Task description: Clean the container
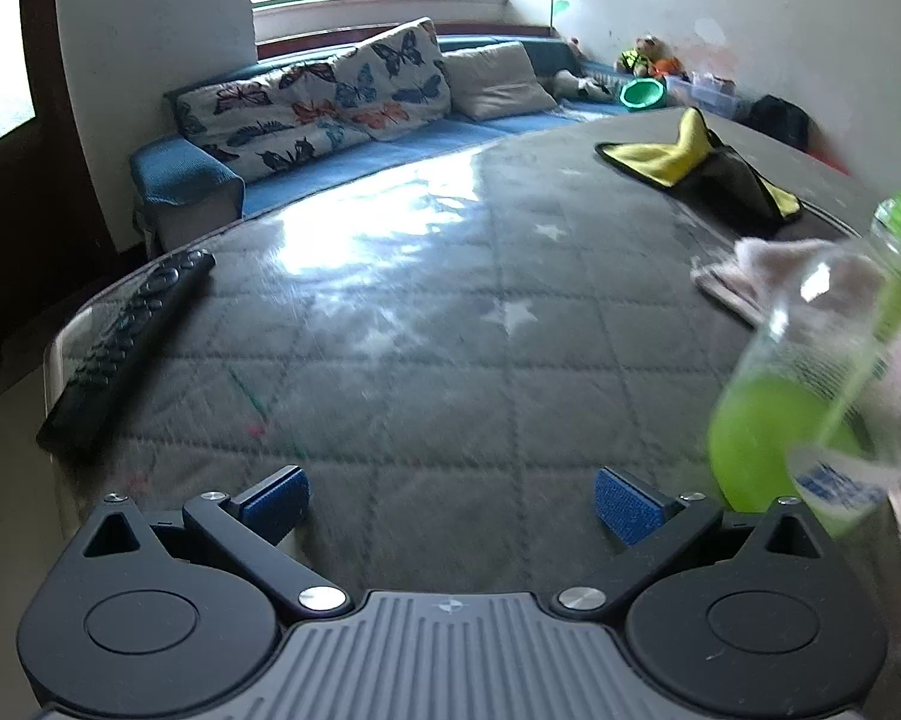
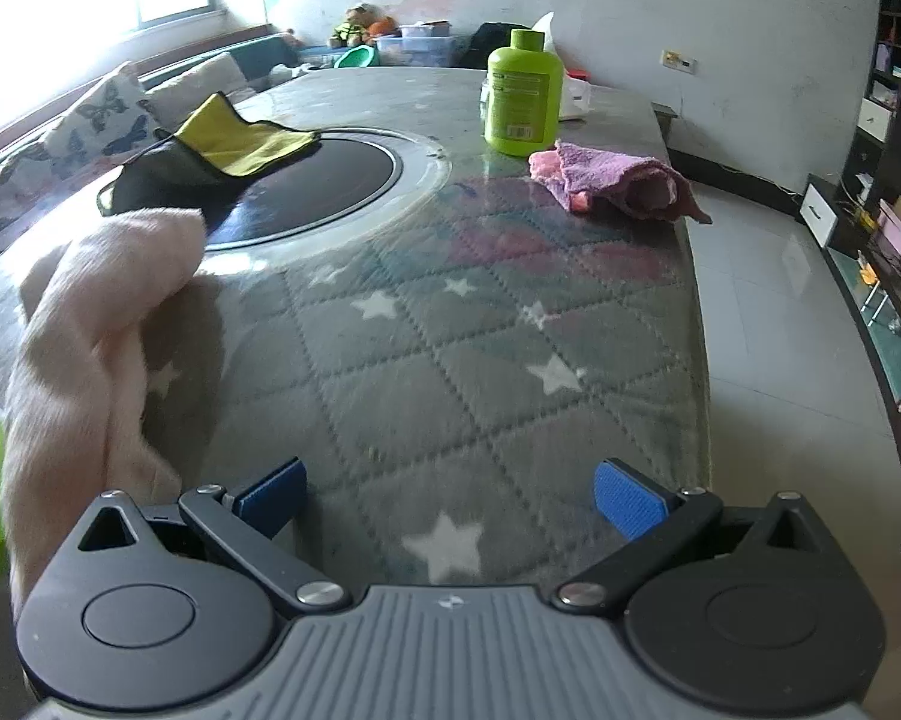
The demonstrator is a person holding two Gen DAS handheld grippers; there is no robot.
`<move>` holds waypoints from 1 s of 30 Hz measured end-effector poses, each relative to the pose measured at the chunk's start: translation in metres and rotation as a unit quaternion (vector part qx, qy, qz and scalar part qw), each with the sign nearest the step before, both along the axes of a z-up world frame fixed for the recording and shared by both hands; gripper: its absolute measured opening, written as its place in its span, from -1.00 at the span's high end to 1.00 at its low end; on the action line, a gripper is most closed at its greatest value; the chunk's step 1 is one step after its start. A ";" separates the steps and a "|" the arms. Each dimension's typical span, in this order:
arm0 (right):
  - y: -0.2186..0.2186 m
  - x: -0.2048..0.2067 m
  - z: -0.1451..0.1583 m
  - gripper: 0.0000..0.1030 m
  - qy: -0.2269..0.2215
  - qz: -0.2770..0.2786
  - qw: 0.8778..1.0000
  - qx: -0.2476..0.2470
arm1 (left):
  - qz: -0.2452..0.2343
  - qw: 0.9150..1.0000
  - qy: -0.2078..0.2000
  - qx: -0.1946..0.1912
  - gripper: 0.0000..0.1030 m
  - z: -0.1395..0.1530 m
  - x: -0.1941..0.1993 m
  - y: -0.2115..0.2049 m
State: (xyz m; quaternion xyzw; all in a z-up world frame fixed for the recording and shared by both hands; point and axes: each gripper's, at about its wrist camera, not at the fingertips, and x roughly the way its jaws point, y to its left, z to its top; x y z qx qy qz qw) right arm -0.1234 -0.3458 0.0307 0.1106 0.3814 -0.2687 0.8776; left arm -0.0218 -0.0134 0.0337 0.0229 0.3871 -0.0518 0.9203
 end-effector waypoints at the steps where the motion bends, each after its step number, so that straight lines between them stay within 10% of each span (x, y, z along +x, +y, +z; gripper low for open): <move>1: -0.002 0.004 0.000 -1.00 -0.001 -0.003 1.000 -0.001 | 0.001 1.000 -0.003 0.000 -1.00 -0.001 0.003 0.001; 30: -0.007 0.027 -0.011 -1.00 -0.053 -0.011 0.998 -0.035 | 0.038 0.998 -0.048 -0.001 -1.00 -0.010 0.027 0.002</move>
